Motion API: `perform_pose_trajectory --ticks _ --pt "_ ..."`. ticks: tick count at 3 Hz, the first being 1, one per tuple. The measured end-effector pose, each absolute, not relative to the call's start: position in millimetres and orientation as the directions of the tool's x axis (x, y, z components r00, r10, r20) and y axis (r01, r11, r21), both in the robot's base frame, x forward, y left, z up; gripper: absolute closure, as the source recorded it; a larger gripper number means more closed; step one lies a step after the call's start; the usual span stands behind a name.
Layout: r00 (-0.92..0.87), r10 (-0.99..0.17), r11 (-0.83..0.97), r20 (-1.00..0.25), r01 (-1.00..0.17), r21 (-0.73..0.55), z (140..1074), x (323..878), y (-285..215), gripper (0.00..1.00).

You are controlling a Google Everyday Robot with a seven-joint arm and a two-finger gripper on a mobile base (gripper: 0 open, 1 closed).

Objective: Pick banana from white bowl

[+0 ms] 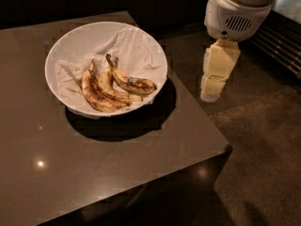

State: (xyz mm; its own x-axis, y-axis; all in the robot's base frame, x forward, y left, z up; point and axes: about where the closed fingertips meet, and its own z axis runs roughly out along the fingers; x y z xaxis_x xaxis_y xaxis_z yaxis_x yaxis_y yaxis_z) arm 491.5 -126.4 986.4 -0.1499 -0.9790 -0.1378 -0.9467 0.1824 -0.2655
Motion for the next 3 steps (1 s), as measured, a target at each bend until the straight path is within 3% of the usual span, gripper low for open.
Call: perform_pose_trajectory --ticks 2,3 --pt "-0.172 -0.975 0.2 -0.142 -0.956 -0.216 986.4 523.7 -75.3 0.04" --pt "-0.158 -0.976 0.184 -0.151 -0.966 -0.18 979.6 537.5 -52.1 0.17"
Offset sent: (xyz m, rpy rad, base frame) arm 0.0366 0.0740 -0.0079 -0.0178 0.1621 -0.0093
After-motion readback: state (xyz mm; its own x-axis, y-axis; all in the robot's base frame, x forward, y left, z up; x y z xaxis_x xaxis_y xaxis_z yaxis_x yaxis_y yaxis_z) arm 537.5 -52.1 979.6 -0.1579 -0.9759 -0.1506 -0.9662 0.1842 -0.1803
